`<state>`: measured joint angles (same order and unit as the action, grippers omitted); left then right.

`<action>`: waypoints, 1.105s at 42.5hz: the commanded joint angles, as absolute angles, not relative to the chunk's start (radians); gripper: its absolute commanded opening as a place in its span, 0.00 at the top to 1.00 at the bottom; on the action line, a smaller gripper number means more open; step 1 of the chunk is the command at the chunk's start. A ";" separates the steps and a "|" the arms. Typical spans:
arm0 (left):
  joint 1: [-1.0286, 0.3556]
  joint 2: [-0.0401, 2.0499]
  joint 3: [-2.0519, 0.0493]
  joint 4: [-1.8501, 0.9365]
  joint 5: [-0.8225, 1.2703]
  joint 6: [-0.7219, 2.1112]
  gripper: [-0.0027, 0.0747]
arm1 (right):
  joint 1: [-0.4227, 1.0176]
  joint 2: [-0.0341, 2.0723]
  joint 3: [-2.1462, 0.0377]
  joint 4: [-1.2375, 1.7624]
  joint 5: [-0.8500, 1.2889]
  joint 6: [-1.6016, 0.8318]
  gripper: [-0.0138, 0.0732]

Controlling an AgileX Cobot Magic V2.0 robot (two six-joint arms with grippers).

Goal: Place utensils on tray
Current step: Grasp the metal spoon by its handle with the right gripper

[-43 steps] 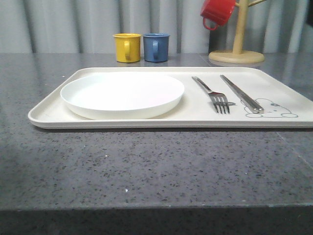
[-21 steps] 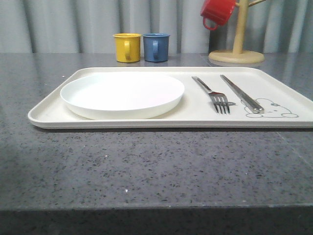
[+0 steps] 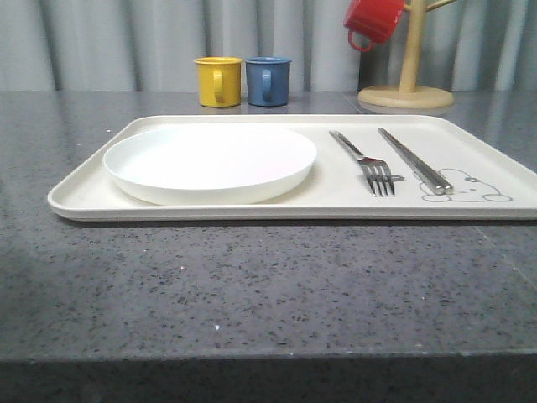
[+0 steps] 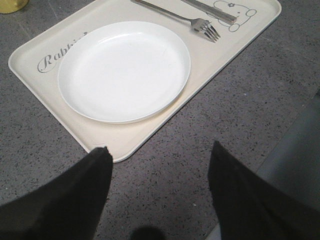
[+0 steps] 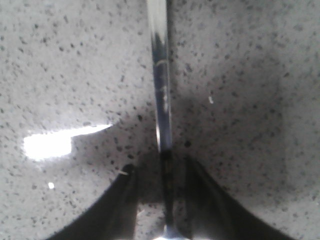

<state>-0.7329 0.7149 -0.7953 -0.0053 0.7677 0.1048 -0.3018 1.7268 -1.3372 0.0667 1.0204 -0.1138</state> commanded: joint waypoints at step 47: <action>-0.742 0.713 -0.823 -0.014 0.692 0.095 0.42 | 0.053 1.671 -1.398 0.346 0.939 -0.038 0.91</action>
